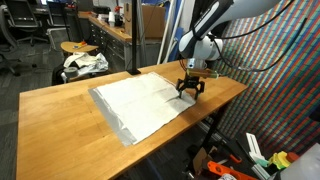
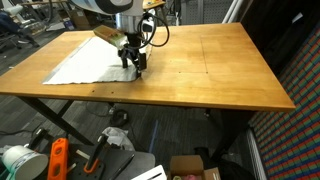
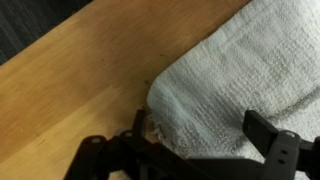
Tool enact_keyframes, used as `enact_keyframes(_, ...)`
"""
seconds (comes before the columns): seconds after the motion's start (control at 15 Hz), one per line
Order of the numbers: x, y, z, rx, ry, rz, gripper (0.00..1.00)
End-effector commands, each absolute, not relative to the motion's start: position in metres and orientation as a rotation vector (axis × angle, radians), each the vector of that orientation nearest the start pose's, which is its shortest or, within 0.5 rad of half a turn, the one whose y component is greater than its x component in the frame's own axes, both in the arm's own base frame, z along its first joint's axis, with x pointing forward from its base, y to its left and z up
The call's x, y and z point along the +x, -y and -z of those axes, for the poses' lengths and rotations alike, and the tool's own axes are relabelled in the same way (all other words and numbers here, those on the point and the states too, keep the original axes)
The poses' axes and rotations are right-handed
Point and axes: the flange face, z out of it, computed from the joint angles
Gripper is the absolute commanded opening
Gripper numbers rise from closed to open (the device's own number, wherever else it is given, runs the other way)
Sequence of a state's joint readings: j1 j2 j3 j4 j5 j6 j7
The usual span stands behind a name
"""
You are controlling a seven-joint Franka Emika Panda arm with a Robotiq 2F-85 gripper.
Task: Fold the cloth once
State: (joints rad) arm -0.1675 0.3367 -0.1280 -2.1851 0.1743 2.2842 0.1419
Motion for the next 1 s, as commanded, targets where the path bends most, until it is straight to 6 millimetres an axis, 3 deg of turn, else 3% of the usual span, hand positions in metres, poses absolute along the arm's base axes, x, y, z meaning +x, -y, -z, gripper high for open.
enact_keyframes(0.0,0.513,0.153,-0.215,-2.91,-0.846,-0.347,1.0)
enact_keyframes(0.47,0.513,0.154,-0.213,-2.906,-0.834,-0.364,1.0)
enact_keyframes(0.53,0.513,0.154,-0.213,-2.9,-0.823,-0.358,0.75)
enact_keyframes(0.6,0.513,0.155,-0.213,-2.899,-0.824,-0.35,0.74)
enact_keyframes(0.93,0.511,0.165,-0.217,-2.885,-0.815,-0.371,0.36)
